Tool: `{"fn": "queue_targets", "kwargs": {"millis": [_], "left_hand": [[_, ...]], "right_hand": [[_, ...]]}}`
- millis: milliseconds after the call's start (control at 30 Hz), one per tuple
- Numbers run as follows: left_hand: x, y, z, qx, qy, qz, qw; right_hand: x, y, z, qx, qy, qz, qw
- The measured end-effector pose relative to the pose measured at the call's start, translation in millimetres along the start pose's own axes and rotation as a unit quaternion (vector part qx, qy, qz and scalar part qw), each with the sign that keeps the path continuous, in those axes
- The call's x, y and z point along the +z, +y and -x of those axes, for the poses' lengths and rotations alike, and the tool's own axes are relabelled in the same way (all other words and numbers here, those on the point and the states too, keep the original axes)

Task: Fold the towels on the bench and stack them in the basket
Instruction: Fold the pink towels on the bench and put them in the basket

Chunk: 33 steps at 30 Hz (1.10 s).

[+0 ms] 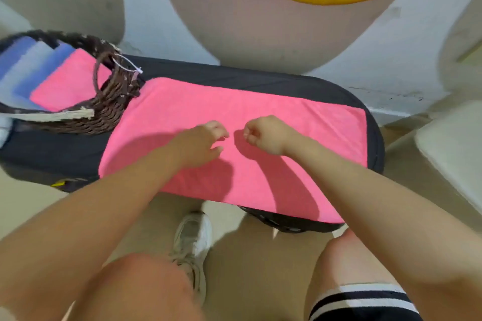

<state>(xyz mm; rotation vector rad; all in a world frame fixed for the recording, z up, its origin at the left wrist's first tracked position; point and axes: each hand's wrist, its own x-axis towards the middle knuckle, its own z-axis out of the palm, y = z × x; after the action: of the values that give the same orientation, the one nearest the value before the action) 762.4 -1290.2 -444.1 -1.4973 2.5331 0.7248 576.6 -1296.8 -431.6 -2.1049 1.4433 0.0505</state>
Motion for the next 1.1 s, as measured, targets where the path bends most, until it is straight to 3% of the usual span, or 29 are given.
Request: {"fn": "queue_targets", "kwargs": {"millis": [167, 300, 400, 533, 667, 833, 967, 1100], "left_hand": [[6, -90, 63, -0.163, 0.069, -0.024, 0.984], [15, -136, 91, -0.308, 0.169, 0.011, 0.936], [28, -156, 99, -0.361, 0.205, 0.060, 0.908], [33, -170, 102, -0.375, 0.214, 0.092, 0.897], [33, -172, 96, -0.366, 0.219, 0.122, 0.896], [26, -166, 91, -0.334, 0.203, 0.079, 0.917], [19, -154, 90, -0.312, 0.261, 0.154, 0.901], [18, -148, 91, -0.315, 0.273, 0.267, 0.869]], "right_hand": [[20, -77, -87, -0.088, 0.032, 0.013, 0.996], [39, -131, -143, -0.175, 0.033, 0.029, 0.984], [60, -162, -169, -0.212, 0.027, 0.069, 0.974], [77, -186, -179, -0.288, 0.023, 0.146, 0.946], [79, -189, -185, -0.296, 0.018, 0.176, 0.939], [79, -180, -187, -0.285, -0.009, 0.245, 0.927], [71, -169, -181, -0.255, 0.006, 0.273, 0.928], [55, -153, -186, -0.224, 0.027, 0.328, 0.918]]}}
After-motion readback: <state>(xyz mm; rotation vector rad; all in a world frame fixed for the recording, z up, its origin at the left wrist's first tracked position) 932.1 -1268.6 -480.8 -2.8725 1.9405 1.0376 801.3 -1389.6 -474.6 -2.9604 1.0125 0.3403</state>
